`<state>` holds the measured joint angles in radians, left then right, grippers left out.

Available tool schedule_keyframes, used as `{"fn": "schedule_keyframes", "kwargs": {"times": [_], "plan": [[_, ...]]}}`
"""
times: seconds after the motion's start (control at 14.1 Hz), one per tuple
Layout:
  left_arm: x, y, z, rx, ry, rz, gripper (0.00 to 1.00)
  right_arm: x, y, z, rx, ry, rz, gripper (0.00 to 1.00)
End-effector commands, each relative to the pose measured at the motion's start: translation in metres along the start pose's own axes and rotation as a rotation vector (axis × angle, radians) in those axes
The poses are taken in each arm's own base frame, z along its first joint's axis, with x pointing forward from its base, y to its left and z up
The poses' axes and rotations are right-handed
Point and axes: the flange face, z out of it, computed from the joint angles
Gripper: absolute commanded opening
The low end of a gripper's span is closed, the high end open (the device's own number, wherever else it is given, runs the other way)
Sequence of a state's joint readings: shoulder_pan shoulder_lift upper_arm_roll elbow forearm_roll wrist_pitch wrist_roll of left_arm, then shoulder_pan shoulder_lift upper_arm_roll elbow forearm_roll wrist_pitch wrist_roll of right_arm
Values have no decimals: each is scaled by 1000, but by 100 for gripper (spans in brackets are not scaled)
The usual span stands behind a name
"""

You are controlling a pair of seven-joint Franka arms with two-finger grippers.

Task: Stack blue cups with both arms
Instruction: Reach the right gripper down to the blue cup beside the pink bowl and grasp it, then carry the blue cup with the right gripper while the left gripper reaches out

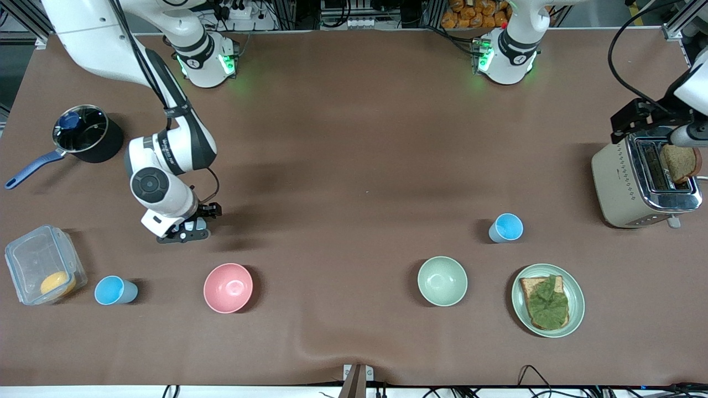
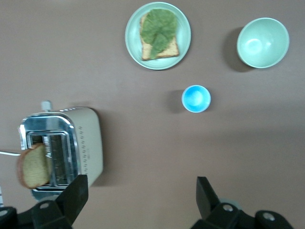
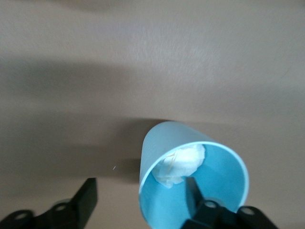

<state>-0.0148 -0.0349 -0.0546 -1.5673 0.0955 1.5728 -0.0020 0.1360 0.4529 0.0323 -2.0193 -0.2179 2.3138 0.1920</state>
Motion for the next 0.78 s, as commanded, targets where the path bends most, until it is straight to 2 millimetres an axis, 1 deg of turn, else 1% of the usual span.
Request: {"fn": "schedule_keyframes", "kwargs": {"times": [0.0,0.07,0.14,0.28,0.35,0.5,0.64,0.71], "plan": [[0,-5,-10,36,15,-1,100,-1,-7,2,-30,-30,15,0],[0,-6,-13,36,21,-3,100,3,-5,-6,-33,-44,25,0],[0,-7,-19,36,33,-5,100,9,-5,-21,-41,-48,26,0],[0,-7,-19,49,33,-5,100,22,4,-48,-55,-71,35,0],[1,-4,-17,78,31,-4,100,25,0,-57,-60,-75,30,0],[1,-3,-20,148,39,-23,100,29,-11,-72,-66,-64,22,0],[0,-7,-23,157,43,-30,100,32,-18,-89,-73,-73,17,0],[-2,-6,-26,153,48,-29,100,33,-26,-103,-73,-87,12,0]]}}
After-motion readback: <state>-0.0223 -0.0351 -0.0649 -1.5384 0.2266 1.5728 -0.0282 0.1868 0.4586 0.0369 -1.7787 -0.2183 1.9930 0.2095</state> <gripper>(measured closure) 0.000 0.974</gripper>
